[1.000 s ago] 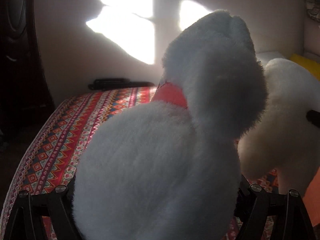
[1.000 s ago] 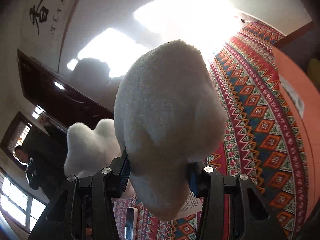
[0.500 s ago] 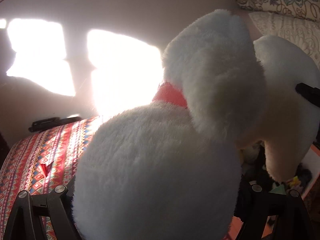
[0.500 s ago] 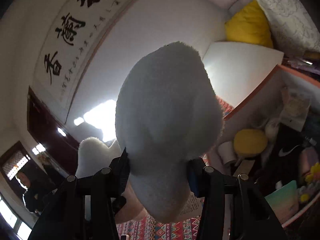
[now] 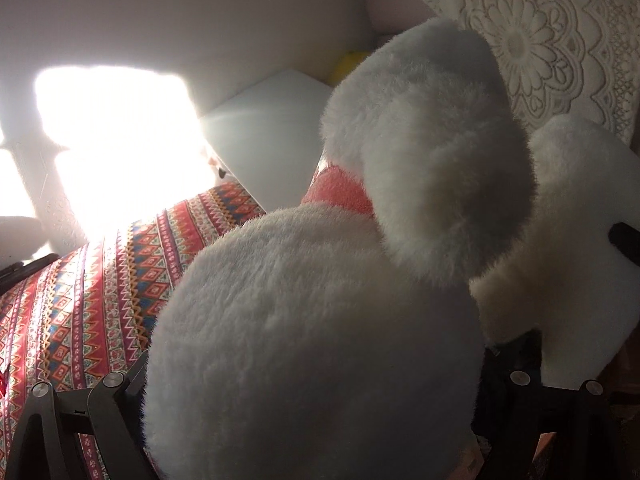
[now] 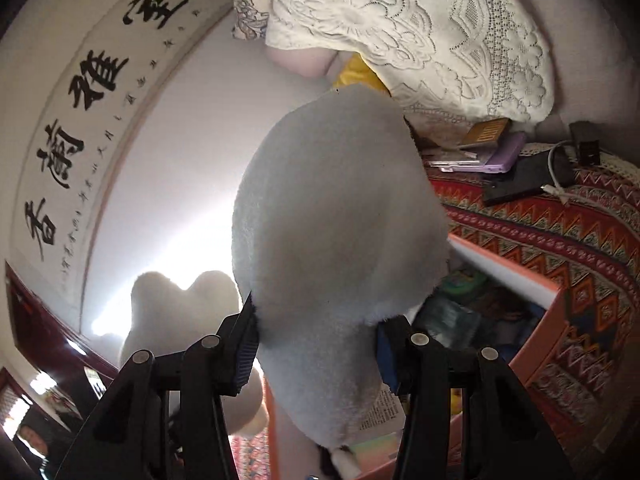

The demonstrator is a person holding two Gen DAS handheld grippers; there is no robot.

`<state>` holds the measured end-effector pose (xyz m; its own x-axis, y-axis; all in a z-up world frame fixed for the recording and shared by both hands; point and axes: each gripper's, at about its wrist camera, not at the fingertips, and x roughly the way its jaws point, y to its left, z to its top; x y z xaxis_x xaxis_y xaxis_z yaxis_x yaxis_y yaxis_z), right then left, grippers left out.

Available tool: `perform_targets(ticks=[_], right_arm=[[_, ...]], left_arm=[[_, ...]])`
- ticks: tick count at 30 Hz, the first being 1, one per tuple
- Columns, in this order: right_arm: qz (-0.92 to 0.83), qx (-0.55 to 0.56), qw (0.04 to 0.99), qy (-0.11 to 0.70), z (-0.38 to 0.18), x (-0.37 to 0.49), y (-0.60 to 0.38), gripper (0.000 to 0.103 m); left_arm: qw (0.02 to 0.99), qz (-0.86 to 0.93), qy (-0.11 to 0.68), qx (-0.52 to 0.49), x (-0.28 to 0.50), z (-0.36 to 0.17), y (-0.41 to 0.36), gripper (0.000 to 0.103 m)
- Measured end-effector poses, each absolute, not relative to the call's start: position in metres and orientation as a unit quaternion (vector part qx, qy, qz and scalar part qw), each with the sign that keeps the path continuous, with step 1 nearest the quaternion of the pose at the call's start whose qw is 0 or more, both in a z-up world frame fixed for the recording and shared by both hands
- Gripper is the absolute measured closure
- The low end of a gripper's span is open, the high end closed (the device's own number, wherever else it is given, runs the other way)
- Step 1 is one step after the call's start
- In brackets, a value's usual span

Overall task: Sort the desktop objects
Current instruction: 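Carry both white plush toys into the orange box and release them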

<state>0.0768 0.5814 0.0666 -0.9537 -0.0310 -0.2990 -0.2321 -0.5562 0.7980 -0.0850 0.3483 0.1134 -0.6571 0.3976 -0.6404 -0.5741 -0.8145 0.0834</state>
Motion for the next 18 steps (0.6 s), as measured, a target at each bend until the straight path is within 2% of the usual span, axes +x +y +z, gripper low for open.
perform_targets(ticks=[2, 4, 5, 6, 9, 13, 18], right_arm=[[0.873, -0.161, 0.05, 0.459, 0.06, 0.069, 0.573, 0.048], [0.866, -0.213, 0.022, 0.453, 0.05, 0.051, 0.561, 0.041], [0.861, -0.239, 0.008, 0.449, 0.045, 0.042, 0.555, 0.034], [0.856, -0.267, 0.021, 0.443, 0.04, 0.035, 0.551, 0.029], [0.862, -0.32, 0.14, 0.368, 0.04, 0.03, 0.543, 0.021], [0.882, -0.277, 0.236, 0.299, 0.064, 0.05, 0.539, 0.013], [0.889, -0.243, 0.246, 0.3, 0.08, 0.061, 0.53, 0.013]], left_arm=[[0.258, 0.9, 0.152, -0.317, -0.087, 0.108, 0.358, 0.005], [0.25, 0.903, 0.161, -0.31, -0.085, 0.106, 0.362, 0.004], [0.251, 0.905, 0.164, -0.302, -0.082, 0.109, 0.362, 0.004], [0.252, 0.907, 0.167, -0.292, -0.079, 0.111, 0.362, 0.004], [0.263, 0.91, 0.159, -0.277, -0.078, 0.124, 0.356, 0.003], [0.274, 0.911, 0.125, -0.28, -0.086, 0.139, 0.344, 0.003], [0.256, 0.925, 0.105, -0.259, -0.083, 0.15, 0.305, 0.003]])
